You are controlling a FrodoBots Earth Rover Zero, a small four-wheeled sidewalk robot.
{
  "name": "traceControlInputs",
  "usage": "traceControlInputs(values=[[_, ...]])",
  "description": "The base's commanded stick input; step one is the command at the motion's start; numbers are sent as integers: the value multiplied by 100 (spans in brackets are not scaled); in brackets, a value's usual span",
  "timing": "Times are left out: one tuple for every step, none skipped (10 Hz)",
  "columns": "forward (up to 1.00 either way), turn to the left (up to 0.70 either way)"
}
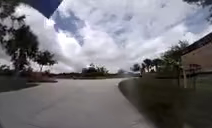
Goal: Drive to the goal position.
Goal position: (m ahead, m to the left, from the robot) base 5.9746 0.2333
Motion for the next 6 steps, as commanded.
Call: traceControlInputs(values=[[60,1],[60,1],[60,1],[60,1],[60,1],[60,1]])
